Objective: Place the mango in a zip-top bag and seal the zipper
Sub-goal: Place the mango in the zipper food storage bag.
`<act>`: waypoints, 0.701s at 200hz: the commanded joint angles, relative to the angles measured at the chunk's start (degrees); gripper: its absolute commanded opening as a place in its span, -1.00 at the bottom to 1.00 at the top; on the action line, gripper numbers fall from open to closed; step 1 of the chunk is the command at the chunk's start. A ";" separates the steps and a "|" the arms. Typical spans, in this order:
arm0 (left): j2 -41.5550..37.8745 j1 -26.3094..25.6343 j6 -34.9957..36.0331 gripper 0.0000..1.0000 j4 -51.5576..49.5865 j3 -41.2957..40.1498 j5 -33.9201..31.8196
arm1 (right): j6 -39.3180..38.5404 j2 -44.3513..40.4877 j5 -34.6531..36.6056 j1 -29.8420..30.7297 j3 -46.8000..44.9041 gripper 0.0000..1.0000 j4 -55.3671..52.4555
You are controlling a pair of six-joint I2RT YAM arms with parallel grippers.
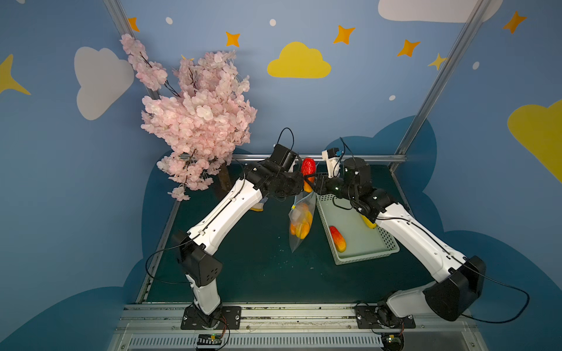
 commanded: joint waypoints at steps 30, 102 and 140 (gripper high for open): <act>-1.20 -0.51 0.10 -0.95 0.41 0.50 -0.10 | -5.58 -2.96 2.74 1.03 1.00 0.16 -4.92; -1.01 -0.53 0.62 -0.95 0.15 0.71 -0.18 | -6.91 -10.77 18.64 -5.56 3.56 0.53 -23.31; -0.52 -0.56 1.06 -0.95 -0.23 1.73 -0.26 | -2.59 -7.32 25.15 -15.20 -7.78 0.52 -33.13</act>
